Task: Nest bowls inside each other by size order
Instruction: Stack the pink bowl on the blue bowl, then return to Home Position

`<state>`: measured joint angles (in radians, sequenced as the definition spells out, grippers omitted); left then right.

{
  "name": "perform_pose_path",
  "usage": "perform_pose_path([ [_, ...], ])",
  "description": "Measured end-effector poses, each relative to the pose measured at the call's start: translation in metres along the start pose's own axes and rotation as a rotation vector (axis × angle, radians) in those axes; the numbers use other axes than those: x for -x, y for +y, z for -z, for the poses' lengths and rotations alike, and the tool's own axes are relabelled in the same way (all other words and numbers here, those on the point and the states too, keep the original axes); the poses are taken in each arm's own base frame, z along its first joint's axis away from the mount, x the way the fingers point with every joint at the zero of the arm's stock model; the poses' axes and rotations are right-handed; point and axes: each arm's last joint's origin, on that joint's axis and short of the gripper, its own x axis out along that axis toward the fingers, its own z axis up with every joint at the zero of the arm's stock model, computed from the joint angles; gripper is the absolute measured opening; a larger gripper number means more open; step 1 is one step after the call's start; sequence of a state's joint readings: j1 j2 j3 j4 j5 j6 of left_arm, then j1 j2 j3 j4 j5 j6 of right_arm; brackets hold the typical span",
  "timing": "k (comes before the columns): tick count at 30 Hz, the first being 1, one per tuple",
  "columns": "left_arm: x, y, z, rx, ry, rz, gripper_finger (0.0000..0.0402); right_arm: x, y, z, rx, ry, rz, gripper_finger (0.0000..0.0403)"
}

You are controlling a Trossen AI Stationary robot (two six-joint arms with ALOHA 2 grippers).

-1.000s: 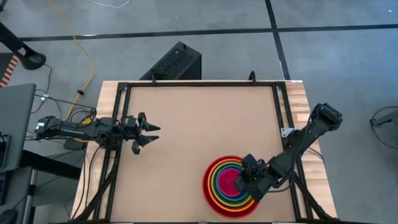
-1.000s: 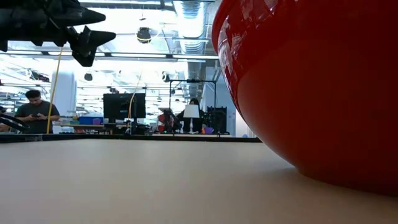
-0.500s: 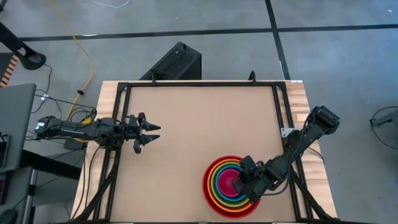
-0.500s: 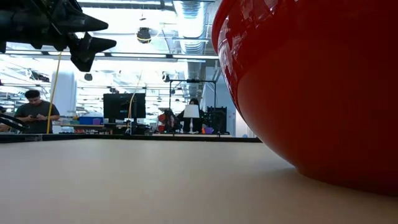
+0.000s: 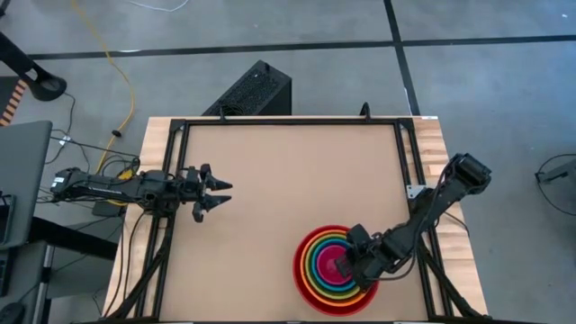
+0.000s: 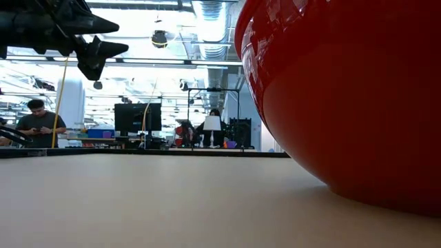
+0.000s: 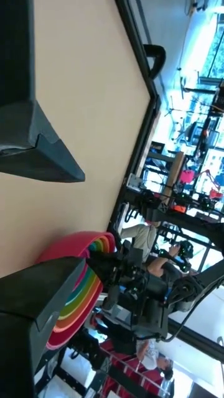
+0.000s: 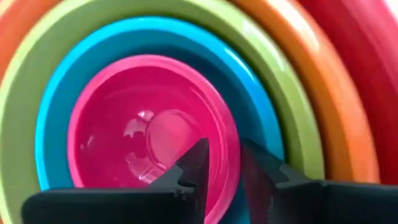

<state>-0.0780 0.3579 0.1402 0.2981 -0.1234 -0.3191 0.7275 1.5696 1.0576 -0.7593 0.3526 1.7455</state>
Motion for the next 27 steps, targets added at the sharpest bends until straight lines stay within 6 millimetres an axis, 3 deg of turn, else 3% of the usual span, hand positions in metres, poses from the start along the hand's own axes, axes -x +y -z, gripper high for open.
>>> perform_pose_path([
  [7,0.0,0.0,0.0,0.009,0.002,0.006,0.0194,0.004,0.003,-0.009,0.049,0.062,0.043,0.0119],
  [13,0.0,0.0,0.0,0.032,0.003,0.005,0.0194,0.021,0.017,-0.024,0.122,0.082,0.044,0.0123],
  [20,0.0,0.003,0.006,0.001,0.062,-0.037,0.0194,0.046,0.037,-0.053,0.273,0.079,0.017,0.0123],
  [27,0.0,0.003,0.006,0.064,0.059,-0.043,0.0194,0.067,0.059,-0.091,0.519,-0.027,-0.116,0.0123],
])
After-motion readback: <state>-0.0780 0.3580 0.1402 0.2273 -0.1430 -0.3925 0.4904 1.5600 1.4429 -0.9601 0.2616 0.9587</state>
